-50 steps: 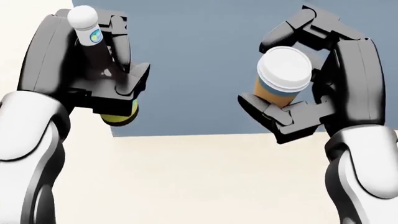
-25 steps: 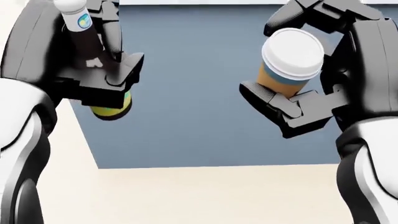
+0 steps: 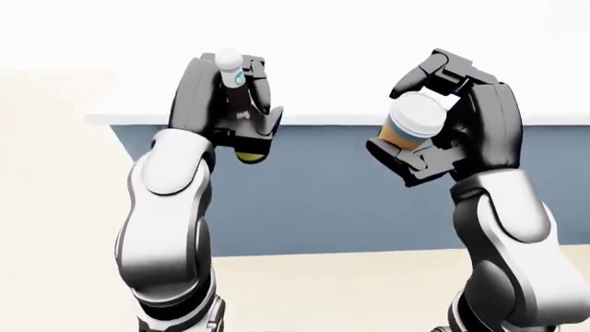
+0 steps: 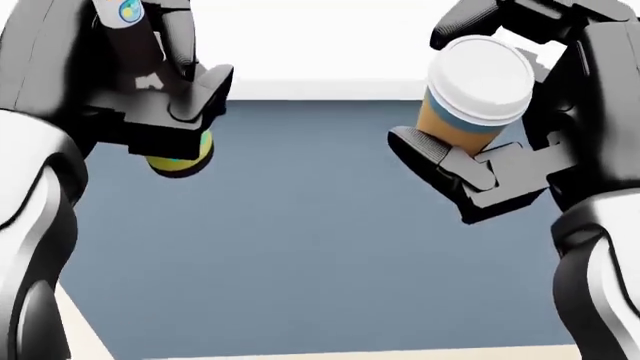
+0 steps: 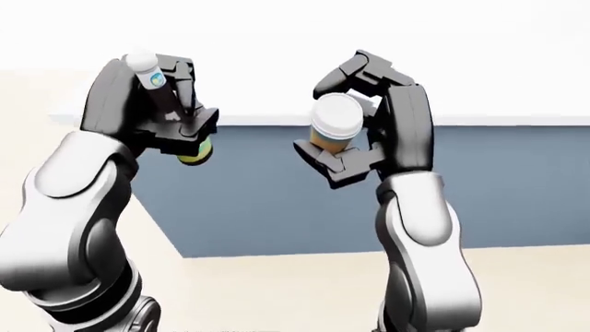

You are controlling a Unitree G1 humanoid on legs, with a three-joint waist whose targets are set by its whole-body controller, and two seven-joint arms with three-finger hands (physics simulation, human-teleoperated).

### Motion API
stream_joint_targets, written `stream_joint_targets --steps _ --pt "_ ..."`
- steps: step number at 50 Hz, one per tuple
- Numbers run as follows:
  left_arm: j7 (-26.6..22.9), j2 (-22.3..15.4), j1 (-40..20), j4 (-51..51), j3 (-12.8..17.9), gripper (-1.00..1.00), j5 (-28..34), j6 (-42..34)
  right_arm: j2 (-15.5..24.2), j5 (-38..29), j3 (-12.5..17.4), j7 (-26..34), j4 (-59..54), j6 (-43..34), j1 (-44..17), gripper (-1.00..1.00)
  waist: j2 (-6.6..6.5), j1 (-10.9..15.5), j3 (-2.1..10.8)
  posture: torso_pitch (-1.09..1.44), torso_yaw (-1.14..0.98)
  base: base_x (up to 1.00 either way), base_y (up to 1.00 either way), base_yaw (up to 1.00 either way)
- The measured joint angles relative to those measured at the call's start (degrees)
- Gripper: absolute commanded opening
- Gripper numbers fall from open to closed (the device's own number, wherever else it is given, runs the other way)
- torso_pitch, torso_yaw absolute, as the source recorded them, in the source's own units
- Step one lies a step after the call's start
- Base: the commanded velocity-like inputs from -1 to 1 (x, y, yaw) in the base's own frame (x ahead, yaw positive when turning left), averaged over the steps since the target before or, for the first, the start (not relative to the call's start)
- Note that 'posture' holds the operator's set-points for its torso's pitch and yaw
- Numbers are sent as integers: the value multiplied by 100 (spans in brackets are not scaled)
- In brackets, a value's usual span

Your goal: Move the drinks to the dining counter.

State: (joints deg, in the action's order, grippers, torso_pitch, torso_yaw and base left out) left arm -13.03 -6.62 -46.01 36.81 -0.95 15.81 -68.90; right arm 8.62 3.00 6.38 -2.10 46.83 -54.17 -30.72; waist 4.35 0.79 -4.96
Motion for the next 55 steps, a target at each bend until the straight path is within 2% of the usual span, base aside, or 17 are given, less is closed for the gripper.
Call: stream_joint_targets --steps 2,6,7,9,11,14,20,23,26,29,33,35,38,44,46,50,55 --pt "-33 -14 32 -65 -10 -100 -49 -70 7 -19 0 -28 -44 -103 -62 -100 7 8 -71 0 0 4 0 0" --pt "-14 -44 16 -37 55 -100 -25 -143 2 28 -40 -24 77 -94 -92 -100 -180 -32 -76 0 0 2 0 0" --pt "-7 -47 -15 -9 57 -100 -16 -133 5 40 -27 -25 88 -73 -103 -100 -252 -41 -42 0 0 34 0 0" --pt "-24 -75 -103 30 22 -100 -10 -207 8 65 8 -38 105 -129 -149 -100 -597 -34 33 0 0 34 0 0" --pt "-45 -122 -130 54 53 -100 -6 -266 -41 106 -46 -45 107 -186 -145 -100 -546 38 26 0 0 20 0 0" --pt "-22 -146 -230 120 135 -100 52 -299 -3 197 -101 -32 220 -248 -244 -100 -685 64 117 0 0 0 0 0" --pt "-36 -156 -273 203 96 -100 40 -219 16 237 -37 -85 380 -170 -309 -100 -425 48 -2 0 0 0 0 0" --pt "-33 -151 -268 132 108 -100 52 -275 41 262 -53 -86 316 -180 -312 -100 -105 47 54 0 0 0 0 0" --pt "-68 -106 -137 55 7 -100 10 -340 45 249 0 -108 245 -251 -200 -100 -272 13 36 0 0 0 0 0" --pt "-102 -102 -158 42 -21 -100 -33 -371 60 218 5 -137 204 -303 -184 -100 -296 -11 92 0 0 -8 0 0" --pt "-115 -100 -188 94 -26 -100 -46 -330 63 206 14 -143 226 -284 -187 -100 -296 -70 330 0 0 -12 0 0" --pt "-96 -123 -208 181 35 -100 -17 -272 60 219 -21 -133 276 -212 -243 -100 -318 -70 269 0 0 0 0 0" --pt "-48 -142 -216 228 100 -100 47 -175 36 248 -63 -105 356 -64 -243 -100 -490 -104 244 0 0 0 0 0" --pt "-28 -141 -126 61 122 -100 94 -291 19 285 -137 -48 198 -121 -156 -100 -201 -19 132 0 0 0 0 0" --pt "-40 -125 -103 99 89 -100 83 -311 26 267 -98 -57 223 -127 -132 -100 -221 -15 146 0 0 -5 0 0" --pt "-63 -139 -162 106 83 -100 61 -311 20 229 -99 -64 225 -103 -138 -100 -396 -30 365 0 0 -51 0 0" --pt "-77 -124 -178 246 44 -100 58 -256 24 201 -72 -53 266 -54 -88 -100 -363 13 218 0 0 0 0 0"
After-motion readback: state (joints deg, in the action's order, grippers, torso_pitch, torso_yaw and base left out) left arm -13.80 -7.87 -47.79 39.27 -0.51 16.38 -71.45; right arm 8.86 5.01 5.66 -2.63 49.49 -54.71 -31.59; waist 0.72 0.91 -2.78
